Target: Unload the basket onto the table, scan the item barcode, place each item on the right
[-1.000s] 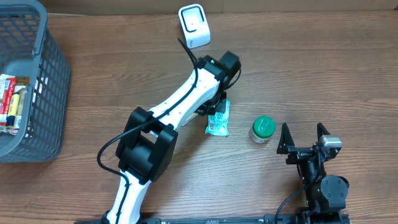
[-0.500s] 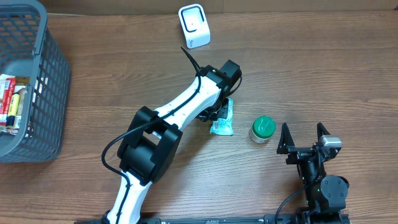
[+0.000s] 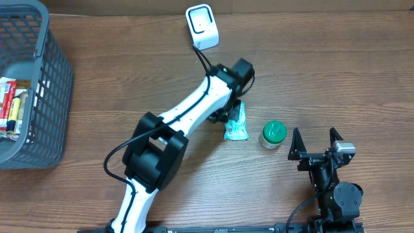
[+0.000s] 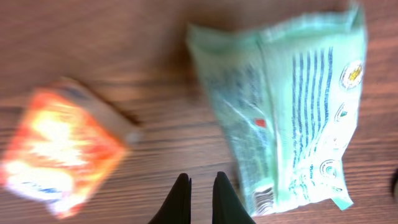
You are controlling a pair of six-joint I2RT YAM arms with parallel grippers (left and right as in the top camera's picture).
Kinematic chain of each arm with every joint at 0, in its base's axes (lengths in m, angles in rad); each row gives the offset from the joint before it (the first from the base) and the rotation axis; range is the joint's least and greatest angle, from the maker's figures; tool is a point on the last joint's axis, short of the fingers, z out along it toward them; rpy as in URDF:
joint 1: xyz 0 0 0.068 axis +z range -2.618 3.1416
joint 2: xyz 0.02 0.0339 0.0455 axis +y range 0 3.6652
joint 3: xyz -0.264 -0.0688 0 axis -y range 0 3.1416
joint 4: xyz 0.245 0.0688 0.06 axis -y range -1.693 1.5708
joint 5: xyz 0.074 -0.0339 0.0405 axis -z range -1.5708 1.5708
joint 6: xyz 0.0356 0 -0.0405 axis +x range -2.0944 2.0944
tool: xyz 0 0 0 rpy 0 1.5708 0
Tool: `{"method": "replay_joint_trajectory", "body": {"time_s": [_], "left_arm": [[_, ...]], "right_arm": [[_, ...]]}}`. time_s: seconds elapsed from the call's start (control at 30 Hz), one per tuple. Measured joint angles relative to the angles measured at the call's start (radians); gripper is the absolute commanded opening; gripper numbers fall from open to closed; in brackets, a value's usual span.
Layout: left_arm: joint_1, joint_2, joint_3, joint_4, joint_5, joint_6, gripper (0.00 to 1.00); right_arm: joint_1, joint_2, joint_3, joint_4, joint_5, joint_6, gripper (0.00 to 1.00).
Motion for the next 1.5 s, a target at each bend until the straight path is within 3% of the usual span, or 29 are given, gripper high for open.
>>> {"method": "replay_joint_trajectory", "body": {"time_s": [0.17, 0.4, 0.7, 0.97, 1.3, 1.5], "left_arm": [[0.09, -0.001, 0.114, -0.092, -0.059, 0.071, 0.14], [0.265, -0.001, 0.111, -0.114, -0.149, 0.143, 0.22], [0.403, -0.001, -0.04, -0.052, -0.114, 0.177, 0.17], [0.378, -0.001, -0.186, 0.039, 0.006, 0.227, 0.17], [0.259, -0.045, -0.285, 0.007, 0.106, 0.282, 0.06], [0.208, -0.04, -0.293, -0.105, 0.069, 0.306, 0.04]], "right_arm": [[0.0, 0.0, 0.0, 0.0, 0.0, 0.001, 1.0], [0.0, 0.0, 0.0, -0.001, 0.0, 0.001, 1.0], [0.0, 0.0, 0.0, 0.0, 0.0, 0.001, 1.0], [0.0, 0.0, 0.0, 0.0, 0.0, 0.0, 1.0], [0.0, 0.0, 0.0, 0.0, 0.0, 0.0, 1.0], [0.0, 0.0, 0.0, 0.0, 0.0, 0.001, 1.0]]}}
